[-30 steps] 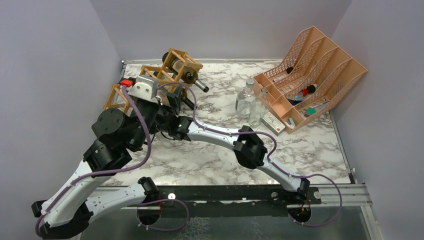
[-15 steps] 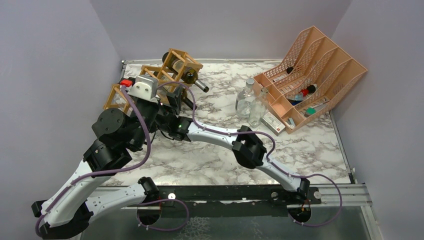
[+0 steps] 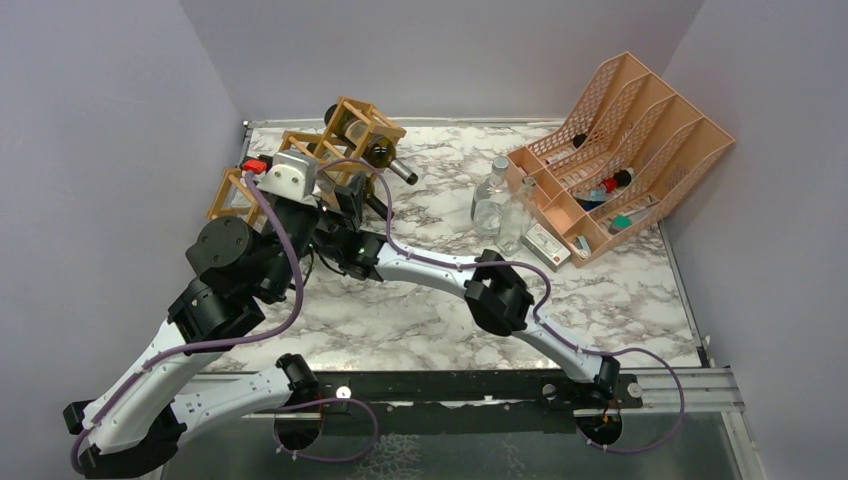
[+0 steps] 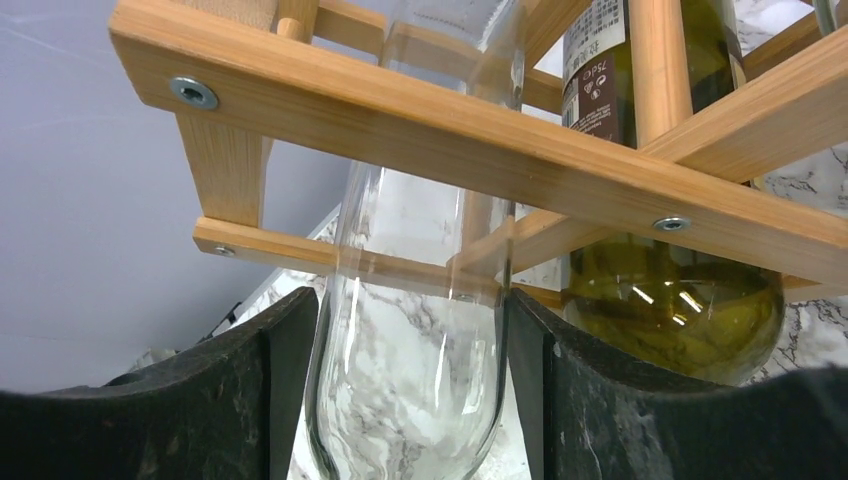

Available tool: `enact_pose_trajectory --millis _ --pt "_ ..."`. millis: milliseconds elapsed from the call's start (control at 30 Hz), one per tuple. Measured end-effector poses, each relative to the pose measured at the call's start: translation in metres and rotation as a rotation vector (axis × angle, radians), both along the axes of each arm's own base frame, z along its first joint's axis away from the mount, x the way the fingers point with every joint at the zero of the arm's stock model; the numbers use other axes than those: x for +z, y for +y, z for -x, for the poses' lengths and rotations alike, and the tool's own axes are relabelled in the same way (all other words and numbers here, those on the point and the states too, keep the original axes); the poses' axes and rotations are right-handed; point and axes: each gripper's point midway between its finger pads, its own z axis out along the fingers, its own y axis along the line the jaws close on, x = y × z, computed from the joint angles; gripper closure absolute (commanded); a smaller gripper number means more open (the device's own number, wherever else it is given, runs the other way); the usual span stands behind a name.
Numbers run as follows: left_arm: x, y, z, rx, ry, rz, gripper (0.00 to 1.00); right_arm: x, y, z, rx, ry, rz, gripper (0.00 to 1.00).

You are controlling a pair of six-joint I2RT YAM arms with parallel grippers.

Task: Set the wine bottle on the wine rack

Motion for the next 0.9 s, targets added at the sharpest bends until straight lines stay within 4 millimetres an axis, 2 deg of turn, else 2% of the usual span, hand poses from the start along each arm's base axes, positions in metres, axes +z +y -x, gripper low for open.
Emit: enact_pose_trajectory --millis 267,433,667,900 --pt "0.000 0.000 0.000 0.000 0.000 0.002 0.01 0.004 -0.002 -0.009 0.002 0.007 -0.020 0.47" --pt "0.000 0.000 0.000 0.000 0.000 0.003 0.01 0.008 -0.003 -0.014 0.003 0.022 -0.037 0.48" --pt "0.000 0.000 0.000 0.000 0.000 0.002 0.01 0.008 0.003 -0.022 -0.001 0.012 -0.065 0.44" --pt "-0.001 0.000 0.000 0.000 0.004 -0.003 0.01 0.008 0.009 -0.024 0.001 -0.001 -0.092 0.26"
